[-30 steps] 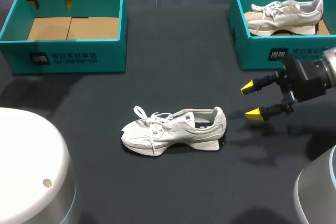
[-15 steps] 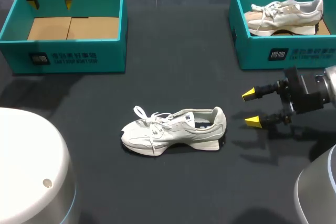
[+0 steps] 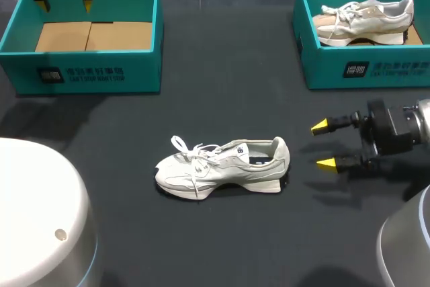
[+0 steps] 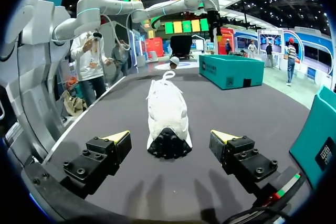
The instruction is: Take the shoe out of the shoebox, open the shoe tongue, remove and reinsert the insole, then place the shoe into the shoebox
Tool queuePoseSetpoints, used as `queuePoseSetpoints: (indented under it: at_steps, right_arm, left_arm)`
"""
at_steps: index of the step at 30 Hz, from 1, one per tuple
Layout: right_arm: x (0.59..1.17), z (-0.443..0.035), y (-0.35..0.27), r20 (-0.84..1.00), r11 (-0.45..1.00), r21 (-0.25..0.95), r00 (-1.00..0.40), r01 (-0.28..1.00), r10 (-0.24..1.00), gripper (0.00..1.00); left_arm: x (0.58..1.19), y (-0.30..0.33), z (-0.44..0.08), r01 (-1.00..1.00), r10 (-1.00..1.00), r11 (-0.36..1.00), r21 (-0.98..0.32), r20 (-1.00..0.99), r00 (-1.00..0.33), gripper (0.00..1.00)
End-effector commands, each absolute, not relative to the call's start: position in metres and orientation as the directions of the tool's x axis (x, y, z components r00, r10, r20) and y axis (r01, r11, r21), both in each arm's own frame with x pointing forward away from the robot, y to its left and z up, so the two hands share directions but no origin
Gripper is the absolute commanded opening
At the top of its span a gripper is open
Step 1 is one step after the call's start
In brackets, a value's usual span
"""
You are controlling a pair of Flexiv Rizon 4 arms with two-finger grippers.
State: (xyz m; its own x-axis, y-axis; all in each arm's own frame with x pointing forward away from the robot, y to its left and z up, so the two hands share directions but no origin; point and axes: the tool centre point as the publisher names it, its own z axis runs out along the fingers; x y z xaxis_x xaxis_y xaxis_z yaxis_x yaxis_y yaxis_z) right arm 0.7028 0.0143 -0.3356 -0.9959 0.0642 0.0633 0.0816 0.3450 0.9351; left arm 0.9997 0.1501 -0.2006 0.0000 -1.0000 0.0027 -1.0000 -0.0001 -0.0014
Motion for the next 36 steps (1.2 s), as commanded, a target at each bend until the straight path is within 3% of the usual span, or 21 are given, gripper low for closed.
queuePoseSetpoints:
  at_steps: [1, 17, 36]
  right_arm:
    - [0.71, -0.347, 0.017, 0.045, 0.307, 0.95, -0.998, 0.057, 0.044, 1.0]
    - [0.711, -0.352, 0.016, 0.052, 0.311, 0.948, -0.996, 0.071, 0.068, 1.0]
    - [0.716, -0.372, 0.024, 0.026, 0.214, 0.976, -0.997, 0.042, 0.076, 1.0]
  left_arm:
    - [1.0, 0.15, -0.2, -1.0, -1.0, 0.0, -0.001, 0.002, 0.0, 1.0]
    - [1.0, 0.15, -0.2, -1.0, -1.0, 0.0, -0.001, 0.002, 0.0, 1.0]
    - [1.0, 0.15, -0.2, -1.0, -1.0, 0.0, -0.001, 0.002, 0.0, 1.0]
